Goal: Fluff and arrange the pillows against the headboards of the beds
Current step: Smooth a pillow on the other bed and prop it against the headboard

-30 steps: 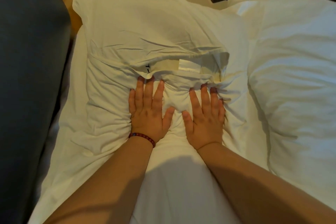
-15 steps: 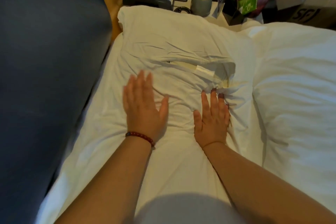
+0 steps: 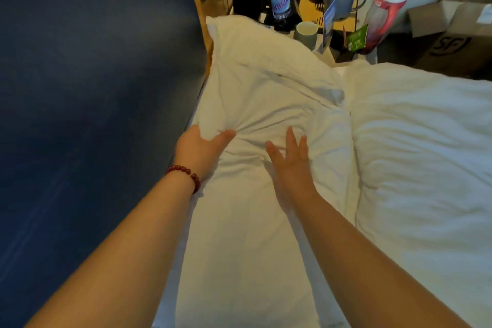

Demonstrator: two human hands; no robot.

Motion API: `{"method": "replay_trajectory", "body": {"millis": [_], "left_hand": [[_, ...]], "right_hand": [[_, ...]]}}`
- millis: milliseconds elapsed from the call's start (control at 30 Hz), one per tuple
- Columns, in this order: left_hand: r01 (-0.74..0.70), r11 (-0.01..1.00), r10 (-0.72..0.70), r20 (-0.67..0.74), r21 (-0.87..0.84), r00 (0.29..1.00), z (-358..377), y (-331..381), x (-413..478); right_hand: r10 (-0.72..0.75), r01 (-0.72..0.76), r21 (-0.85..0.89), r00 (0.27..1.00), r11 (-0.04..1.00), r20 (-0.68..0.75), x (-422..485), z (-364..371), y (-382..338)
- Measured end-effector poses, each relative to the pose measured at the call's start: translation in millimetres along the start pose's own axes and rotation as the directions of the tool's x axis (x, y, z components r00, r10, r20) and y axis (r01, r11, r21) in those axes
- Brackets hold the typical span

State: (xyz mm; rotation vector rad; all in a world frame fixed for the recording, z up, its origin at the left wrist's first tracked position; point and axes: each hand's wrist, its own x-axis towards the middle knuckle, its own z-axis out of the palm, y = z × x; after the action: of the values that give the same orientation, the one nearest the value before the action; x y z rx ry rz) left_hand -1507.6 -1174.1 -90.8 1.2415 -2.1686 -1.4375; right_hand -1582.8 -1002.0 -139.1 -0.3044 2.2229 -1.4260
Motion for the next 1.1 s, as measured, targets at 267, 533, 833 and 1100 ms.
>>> {"method": "replay_trajectory", "body": {"millis": [267, 533, 833, 1100], "left_hand": [[-0.279, 0.945, 0.306, -0.153, 0.173, 0.940, -72, 127, -72], [-0.244, 0.969, 0.203, 0.441, 0.036, 0.874, -80, 132, -106], [0.372, 0.797, -0.119, 0.480, -0.476, 0.869, 8, 65, -111], [0.293, 0.956, -0.274, 0.368, 0.005, 0.889, 21, 2, -65]], "right_hand": [[-0.007, -0.078, 0.312, 0.965, 0.947, 0.263, -45, -29, -181], [0.211, -0.313, 0.288, 0.918, 0.905, 0.335, -57, -45, -184], [0.236, -0.239, 0.196, 0.971, 0.951, 0.037, -28, -107, -98], [0.277, -0.296, -0.110, 0.948, 0.949, -0.157, -5, -134, -52]]}}
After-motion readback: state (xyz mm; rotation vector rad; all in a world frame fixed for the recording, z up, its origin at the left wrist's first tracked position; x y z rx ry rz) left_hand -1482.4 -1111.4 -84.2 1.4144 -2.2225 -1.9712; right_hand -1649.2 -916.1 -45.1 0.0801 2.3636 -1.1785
